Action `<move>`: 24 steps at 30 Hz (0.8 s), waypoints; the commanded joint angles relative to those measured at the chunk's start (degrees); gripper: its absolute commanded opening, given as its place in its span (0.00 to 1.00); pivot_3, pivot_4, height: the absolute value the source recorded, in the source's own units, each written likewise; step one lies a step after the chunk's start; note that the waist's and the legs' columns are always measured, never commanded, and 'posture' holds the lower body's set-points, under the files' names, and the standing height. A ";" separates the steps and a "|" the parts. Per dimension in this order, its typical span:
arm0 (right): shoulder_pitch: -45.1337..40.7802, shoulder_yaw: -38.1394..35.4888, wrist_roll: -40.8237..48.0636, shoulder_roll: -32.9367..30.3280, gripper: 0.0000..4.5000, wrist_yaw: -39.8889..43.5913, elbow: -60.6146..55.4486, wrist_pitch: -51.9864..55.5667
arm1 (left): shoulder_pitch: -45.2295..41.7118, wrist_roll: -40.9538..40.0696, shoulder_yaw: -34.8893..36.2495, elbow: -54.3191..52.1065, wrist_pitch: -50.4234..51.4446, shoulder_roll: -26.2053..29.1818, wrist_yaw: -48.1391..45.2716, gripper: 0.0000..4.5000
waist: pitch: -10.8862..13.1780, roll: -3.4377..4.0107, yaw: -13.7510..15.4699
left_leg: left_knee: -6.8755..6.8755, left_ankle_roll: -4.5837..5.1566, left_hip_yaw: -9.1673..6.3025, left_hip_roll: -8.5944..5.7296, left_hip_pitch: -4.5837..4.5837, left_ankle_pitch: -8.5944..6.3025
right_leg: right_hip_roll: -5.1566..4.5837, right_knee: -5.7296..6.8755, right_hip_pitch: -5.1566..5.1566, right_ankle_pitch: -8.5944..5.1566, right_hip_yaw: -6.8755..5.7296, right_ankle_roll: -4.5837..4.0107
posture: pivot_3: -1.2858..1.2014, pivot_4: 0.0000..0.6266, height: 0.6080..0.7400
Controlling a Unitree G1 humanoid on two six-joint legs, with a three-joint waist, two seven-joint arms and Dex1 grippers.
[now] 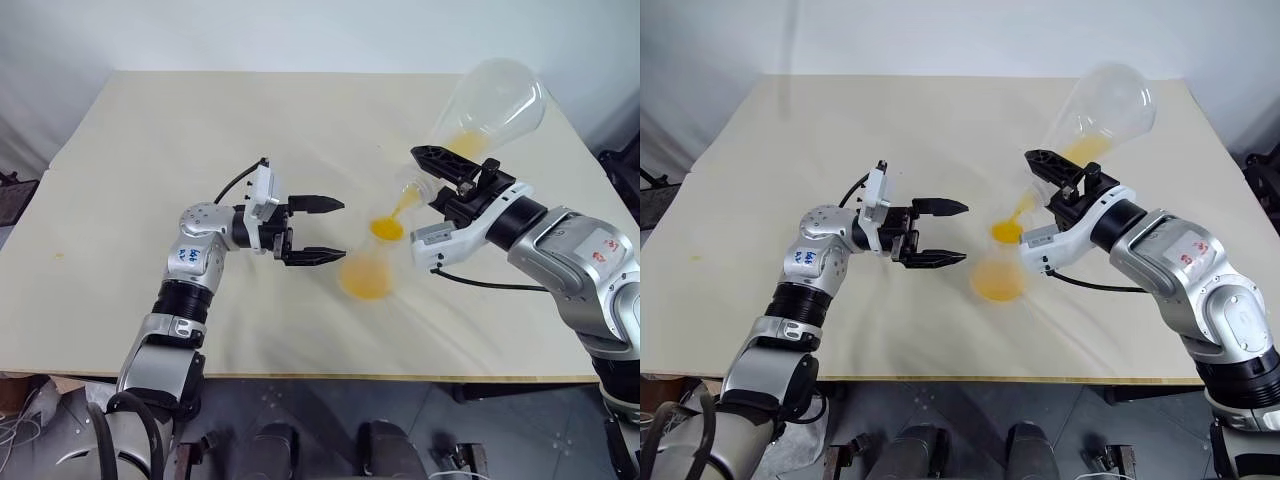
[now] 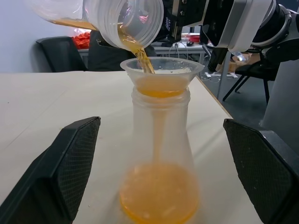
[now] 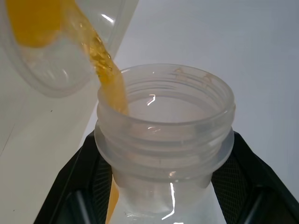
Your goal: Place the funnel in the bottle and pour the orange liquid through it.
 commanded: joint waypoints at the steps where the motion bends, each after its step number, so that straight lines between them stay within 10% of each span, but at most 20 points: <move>1: -1.52 -2.32 -0.22 -1.03 0.55 -1.32 -1.22 -0.38 | -1.05 -0.29 0.85 -2.04 -0.10 0.53 0.04 1.00 | 0.00 0.00 0.00 | 0.00 0.00 0.00 0.00 0.00 0.00 | 0.00 0.00 0.00 0.00 0.00 0.00 | 0.52 0.24 1.00; 24: -1.48 -2.09 0.05 0.10 0.55 -2.21 -0.86 0.17 | -0.86 -0.29 0.92 -2.20 -0.41 0.61 0.14 1.00 | 0.00 0.00 -0.01 | 0.00 0.00 0.00 0.00 0.00 0.00 | 0.00 0.01 0.00 0.00 0.00 0.00 | 0.52 0.24 1.00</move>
